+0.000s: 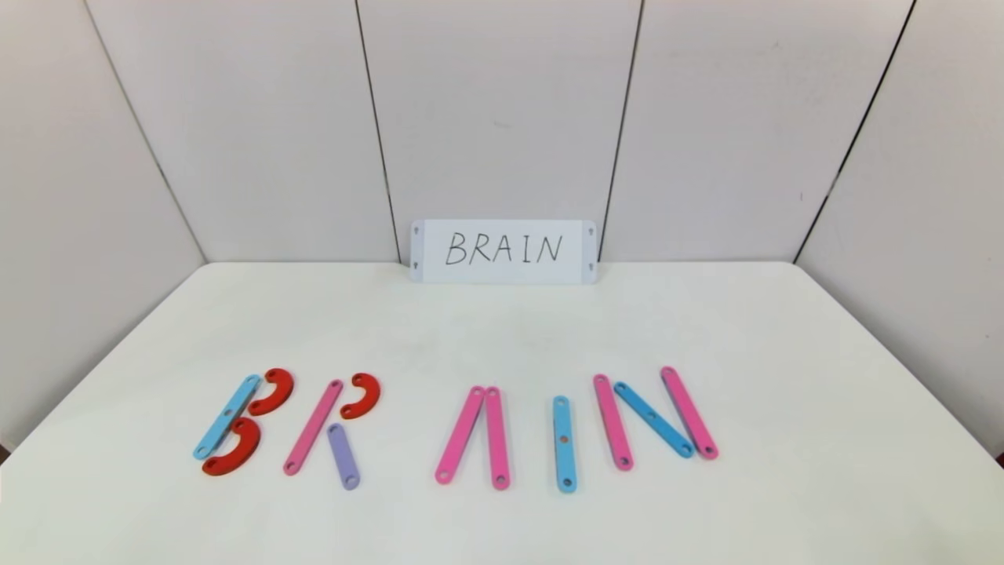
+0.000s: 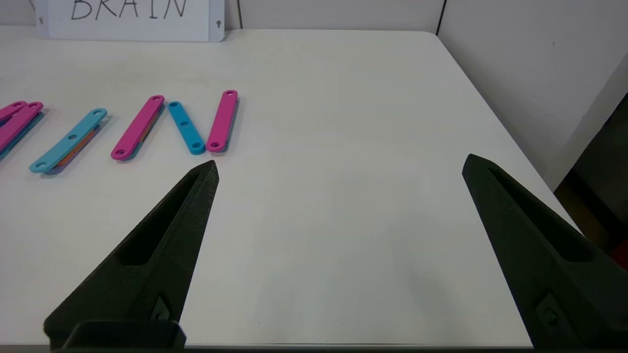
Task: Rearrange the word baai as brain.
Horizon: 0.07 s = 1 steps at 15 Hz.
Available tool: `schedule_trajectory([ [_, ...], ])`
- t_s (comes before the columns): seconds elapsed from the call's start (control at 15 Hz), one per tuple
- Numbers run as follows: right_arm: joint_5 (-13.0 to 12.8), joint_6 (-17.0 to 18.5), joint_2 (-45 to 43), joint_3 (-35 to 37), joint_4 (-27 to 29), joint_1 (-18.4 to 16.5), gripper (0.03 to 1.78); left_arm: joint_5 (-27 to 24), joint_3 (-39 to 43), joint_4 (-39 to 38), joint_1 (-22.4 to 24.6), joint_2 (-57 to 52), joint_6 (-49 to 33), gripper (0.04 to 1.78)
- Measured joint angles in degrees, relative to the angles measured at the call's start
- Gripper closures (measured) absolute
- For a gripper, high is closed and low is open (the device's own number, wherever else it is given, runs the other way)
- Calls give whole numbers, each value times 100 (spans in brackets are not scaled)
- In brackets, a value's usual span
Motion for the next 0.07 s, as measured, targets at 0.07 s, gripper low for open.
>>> schedule_trajectory([
  [0.07, -2, 0, 0, 0, 0, 0, 7, 0, 0, 2, 0, 0, 0, 8],
])
